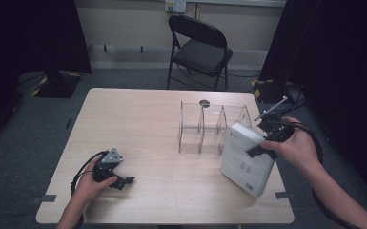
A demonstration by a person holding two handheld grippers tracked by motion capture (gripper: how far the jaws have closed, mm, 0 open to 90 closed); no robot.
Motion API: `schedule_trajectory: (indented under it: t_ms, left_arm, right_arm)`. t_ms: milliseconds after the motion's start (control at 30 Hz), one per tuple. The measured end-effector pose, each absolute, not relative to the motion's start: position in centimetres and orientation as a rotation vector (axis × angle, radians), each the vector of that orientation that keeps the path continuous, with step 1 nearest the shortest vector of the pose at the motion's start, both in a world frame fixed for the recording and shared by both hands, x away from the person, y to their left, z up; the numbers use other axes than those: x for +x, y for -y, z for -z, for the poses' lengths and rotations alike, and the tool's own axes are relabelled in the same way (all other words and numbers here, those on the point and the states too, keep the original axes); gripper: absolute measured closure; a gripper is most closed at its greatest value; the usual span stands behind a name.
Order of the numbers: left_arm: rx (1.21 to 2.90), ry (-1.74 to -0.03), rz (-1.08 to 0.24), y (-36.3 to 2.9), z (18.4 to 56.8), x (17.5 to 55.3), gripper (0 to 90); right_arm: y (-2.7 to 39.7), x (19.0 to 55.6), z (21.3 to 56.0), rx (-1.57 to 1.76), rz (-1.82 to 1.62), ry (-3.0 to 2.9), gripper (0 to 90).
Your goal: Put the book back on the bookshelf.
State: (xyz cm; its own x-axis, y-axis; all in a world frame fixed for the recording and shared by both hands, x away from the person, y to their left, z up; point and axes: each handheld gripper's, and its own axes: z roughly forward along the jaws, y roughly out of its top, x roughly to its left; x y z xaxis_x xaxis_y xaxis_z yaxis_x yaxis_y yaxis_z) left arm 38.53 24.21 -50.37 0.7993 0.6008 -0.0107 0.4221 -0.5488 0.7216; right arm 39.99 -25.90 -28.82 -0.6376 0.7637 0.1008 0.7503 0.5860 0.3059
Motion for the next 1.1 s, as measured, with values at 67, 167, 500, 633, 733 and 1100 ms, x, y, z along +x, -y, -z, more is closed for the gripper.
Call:
schedule_trajectory:
  t_ms: [67,167,500,633,733,1100]
  left_arm:
    - [2.232,-0.751,-0.306,-24.2,50.4,38.5,0.0]
    - [2.233,-0.75,-0.307,-24.2,50.4,38.5,0.0]
    - [2.232,-0.751,-0.305,-24.2,50.4,38.5,0.0]
    - [2.233,-0.752,-0.306,-24.2,50.4,38.5,0.0]
    - [2.233,-0.752,-0.306,-24.2,50.4,38.5,0.0]
    - [2.234,-0.751,-0.306,-24.2,50.4,38.5,0.0]
  right_arm:
    - [25.8,39.8,29.1,1.315,-0.504,-2.757,52.1]
    - [26.0,39.6,29.3,1.313,-0.512,-2.757,52.2]
    - [26.4,38.0,30.0,1.267,-0.433,-2.767,50.8]
    - [27.0,37.5,30.8,1.278,-0.461,-2.773,49.9]
    - [27.2,37.4,30.8,1.287,-0.501,-2.757,49.2]
    - [25.8,38.3,31.4,1.283,-0.389,-2.777,48.5]
